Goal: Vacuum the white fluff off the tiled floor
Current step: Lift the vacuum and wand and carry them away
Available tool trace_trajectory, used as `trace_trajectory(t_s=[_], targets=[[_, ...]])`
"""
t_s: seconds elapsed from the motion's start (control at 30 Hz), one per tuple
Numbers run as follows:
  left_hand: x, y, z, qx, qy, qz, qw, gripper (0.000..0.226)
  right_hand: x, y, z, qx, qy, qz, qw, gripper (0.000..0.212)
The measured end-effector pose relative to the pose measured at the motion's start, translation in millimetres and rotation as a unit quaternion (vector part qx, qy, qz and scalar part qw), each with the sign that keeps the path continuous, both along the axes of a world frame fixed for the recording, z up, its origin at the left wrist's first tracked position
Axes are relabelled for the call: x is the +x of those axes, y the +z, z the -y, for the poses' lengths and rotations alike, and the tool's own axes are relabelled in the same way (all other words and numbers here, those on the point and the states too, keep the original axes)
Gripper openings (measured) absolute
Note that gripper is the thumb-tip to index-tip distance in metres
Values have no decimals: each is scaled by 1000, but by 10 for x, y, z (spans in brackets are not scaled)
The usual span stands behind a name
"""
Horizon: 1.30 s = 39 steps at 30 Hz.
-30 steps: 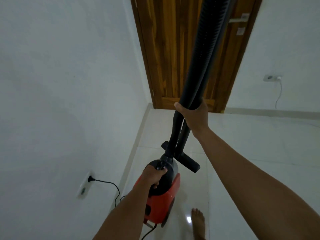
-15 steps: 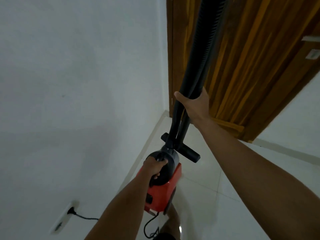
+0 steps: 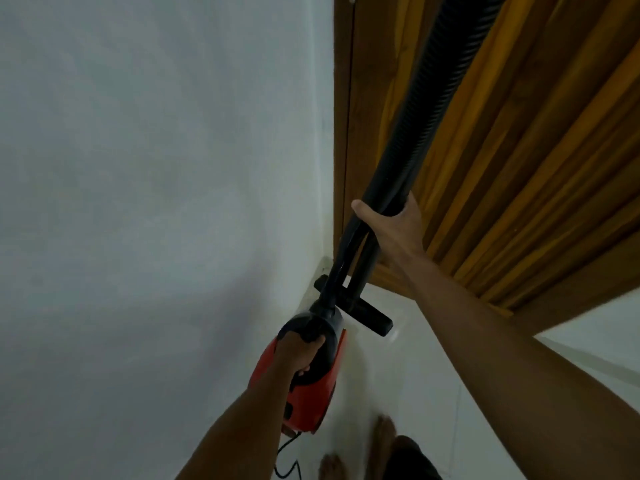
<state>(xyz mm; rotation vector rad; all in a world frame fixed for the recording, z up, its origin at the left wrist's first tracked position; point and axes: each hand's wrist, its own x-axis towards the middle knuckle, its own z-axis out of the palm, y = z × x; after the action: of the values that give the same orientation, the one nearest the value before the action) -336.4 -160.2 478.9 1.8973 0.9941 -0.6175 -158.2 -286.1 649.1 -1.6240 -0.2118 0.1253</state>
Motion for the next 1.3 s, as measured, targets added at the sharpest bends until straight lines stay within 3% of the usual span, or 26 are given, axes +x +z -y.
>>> trace_trajectory(t_s=[0.2,0.3,0.43,0.6,0.7,0.87,1.07,1.3], targets=[[1034,-623,-573,17,17,-23,999,45,1162,-807,-744,-18,42,-57,997,56],[1536,-1275,-793,-8,48,-33,998,39,1722,-1514,-1082,-21,61,-87,994,62],[2033,-2218,-1009,-6,66,-76,995,32,2343,-2492,-1397,-31,74,-103,991,55],[2468,-3260,-1234,13,63,-97,993,34,2850,-3546,-1666,-40,120,-103,987,46],[2612,-3850,-1296,14,64,-96,993,52,3033,-4108,-1796,-49,129,-91,986,47],[2842,-4675,-1317,-6,69,-104,992,34,3322,-4984,-1955,-75,143,-97,982,56],[3053,-5275,-1322,-12,84,-65,994,43,3475,-5788,-2043,-98,137,-74,983,54],[3440,-5387,-1536,33,95,6,995,45,3533,-5918,-2192,-114,97,-3,989,46]])
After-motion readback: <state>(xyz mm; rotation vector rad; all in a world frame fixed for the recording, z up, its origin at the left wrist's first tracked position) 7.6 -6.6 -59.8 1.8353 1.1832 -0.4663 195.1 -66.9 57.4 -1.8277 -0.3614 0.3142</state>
